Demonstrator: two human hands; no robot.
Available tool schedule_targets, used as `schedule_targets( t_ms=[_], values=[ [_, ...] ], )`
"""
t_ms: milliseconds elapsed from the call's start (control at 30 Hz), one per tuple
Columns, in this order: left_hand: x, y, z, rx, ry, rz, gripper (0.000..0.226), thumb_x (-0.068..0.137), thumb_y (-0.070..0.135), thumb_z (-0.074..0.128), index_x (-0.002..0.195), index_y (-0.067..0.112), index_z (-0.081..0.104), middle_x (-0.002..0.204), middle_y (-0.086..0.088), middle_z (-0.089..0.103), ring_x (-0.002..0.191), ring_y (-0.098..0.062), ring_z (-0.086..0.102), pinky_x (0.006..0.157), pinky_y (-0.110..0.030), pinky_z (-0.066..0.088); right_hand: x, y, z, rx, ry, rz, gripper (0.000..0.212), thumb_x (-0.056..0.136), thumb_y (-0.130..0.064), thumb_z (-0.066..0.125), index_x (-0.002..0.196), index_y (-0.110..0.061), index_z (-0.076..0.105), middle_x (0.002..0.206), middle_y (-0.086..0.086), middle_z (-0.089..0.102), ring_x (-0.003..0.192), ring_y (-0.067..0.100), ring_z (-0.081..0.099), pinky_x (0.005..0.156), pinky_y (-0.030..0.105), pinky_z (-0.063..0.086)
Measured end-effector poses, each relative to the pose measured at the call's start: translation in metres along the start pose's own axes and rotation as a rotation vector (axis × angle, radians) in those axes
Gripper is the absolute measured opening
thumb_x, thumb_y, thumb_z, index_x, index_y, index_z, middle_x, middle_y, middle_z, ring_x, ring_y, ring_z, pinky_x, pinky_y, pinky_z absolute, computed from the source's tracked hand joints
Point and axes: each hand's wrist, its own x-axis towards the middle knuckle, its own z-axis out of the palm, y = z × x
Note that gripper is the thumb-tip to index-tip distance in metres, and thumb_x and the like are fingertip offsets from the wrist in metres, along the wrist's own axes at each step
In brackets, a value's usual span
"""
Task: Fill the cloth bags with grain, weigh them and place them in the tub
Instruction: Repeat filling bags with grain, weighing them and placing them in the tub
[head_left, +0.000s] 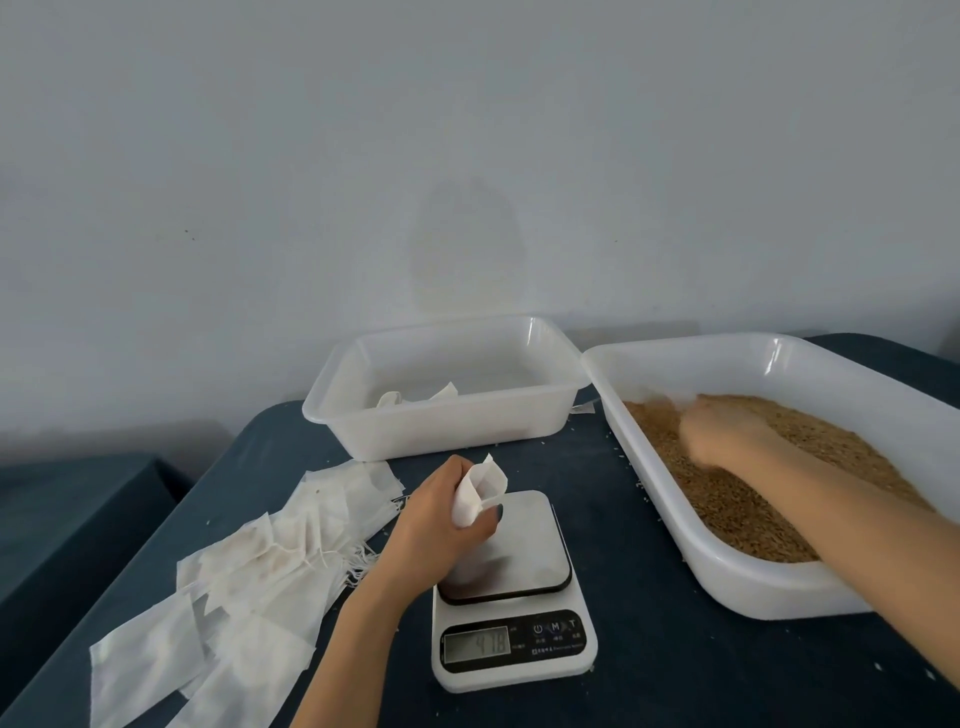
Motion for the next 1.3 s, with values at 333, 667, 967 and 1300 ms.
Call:
schedule_targets(
  t_ms=[333,667,967,1300],
  values=[
    [0.0,-0.001,0.002,0.007,0.017,-0.015,0.026,0.072,0.053,0.063,0.089,0.041,0.048,0.086,0.023,0.061,0.079,0.0,0.057,0.061,-0.011,0.042,0.014,0.01,-0.001,1.004,-0.422,0.063,0.017,0.093,-0.022,0.061,0.103,-0.009,0.059,0.075,0.008,0.06,0.05,0.012,0.046,0.049,0.024,0.036],
    [-0.001,0.006,-0.001,-0.062,0.024,-0.071,0.024,0.074,0.044,0.063,0.095,0.042,0.05,0.093,0.024,0.064,0.088,0.007,0.057,0.066,-0.004,0.043,0.012,0.024,-0.012,0.98,-0.141,-0.055,0.035,0.096,-0.038,0.056,0.095,-0.004,0.064,0.065,0.002,0.066,0.05,0.012,0.057,0.045,0.024,0.046],
    [-0.003,0.008,-0.006,-0.043,0.047,-0.132,0.027,0.075,0.043,0.061,0.092,0.057,0.045,0.095,0.029,0.061,0.091,0.012,0.054,0.064,-0.006,0.042,-0.023,0.015,-0.037,0.762,0.124,-0.563,0.012,0.092,-0.036,0.061,0.094,-0.025,0.066,0.067,-0.009,0.068,0.055,0.007,0.059,0.056,0.024,0.042],
    [0.004,-0.004,-0.01,0.095,0.113,-0.201,0.025,0.083,0.022,0.066,0.09,0.03,0.044,0.083,0.011,0.059,0.072,-0.007,0.055,0.055,-0.019,0.039,-0.05,-0.025,-0.037,0.579,0.028,-0.839,0.038,0.068,-0.078,0.06,0.095,-0.053,0.069,0.099,-0.028,0.07,0.086,0.004,0.071,0.088,0.037,0.053]
  ],
)
